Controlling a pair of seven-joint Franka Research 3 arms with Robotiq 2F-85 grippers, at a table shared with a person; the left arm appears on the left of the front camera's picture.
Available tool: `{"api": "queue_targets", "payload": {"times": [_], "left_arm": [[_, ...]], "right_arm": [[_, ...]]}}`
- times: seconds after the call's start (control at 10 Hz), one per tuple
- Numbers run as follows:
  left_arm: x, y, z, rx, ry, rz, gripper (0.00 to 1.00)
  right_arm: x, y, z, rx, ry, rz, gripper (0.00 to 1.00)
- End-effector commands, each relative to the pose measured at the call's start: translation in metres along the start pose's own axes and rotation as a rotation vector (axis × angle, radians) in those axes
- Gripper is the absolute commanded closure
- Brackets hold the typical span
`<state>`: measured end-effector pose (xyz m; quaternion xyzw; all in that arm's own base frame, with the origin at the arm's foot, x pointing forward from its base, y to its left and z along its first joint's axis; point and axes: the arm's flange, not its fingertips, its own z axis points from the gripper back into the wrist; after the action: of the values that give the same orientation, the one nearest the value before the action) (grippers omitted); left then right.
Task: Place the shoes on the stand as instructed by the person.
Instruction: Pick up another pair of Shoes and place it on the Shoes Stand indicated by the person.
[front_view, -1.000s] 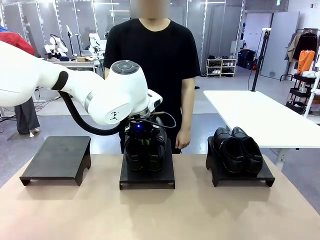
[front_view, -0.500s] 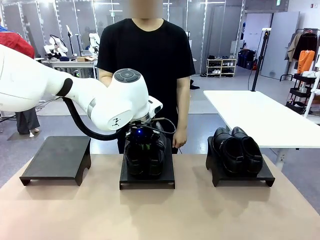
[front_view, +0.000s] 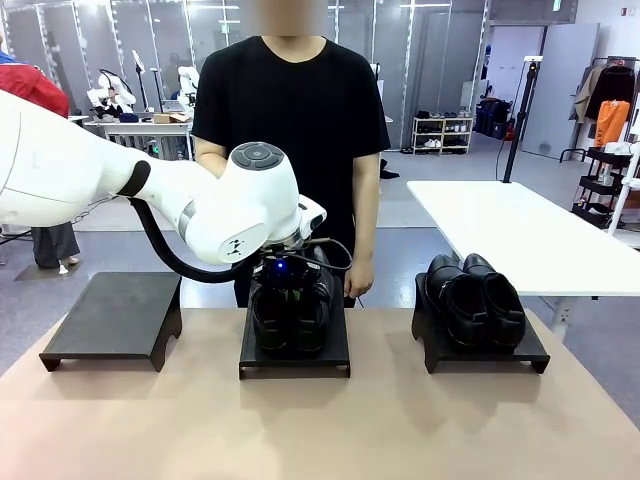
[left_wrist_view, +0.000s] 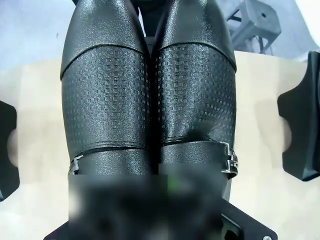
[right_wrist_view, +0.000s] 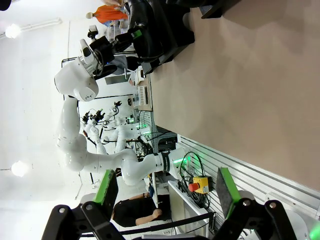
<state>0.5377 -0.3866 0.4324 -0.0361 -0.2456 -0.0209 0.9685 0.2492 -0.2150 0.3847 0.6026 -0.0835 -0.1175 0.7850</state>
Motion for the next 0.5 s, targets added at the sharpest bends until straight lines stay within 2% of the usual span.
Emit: {"api": "queue_targets", "payload": {"times": [0.0,0.1,0.2,0.3,0.4], "left_arm": [[0.0041,-0.0087,-0.007,0.014,-0.054,0.005,0.88],[0.0046,-0.0088,-0.0097,0.015,-0.046,0.007,0.88],[0.0046,-0.0088,-0.0095,0.016,-0.044,0.006,0.65],[0.005,-0.0077,-0.0095,0.02,-0.038,0.011,0.6],[0.0052,-0.0067,-0.0092,0.029,-0.034,0.015,0.37]], "right_arm": [[-0.0033,0.0013,0.002,0.0,0.008,0.012,0.0],[-0.0033,0.0013,0.002,0.0,0.008,0.012,0.0],[-0.0033,0.0013,0.002,0.0,0.008,0.012,0.0],[-0.0033,0.0013,0.002,0.0,0.008,0.012,0.0],[-0.0033,0.0013,0.002,0.0,0.008,0.012,0.0]]}}
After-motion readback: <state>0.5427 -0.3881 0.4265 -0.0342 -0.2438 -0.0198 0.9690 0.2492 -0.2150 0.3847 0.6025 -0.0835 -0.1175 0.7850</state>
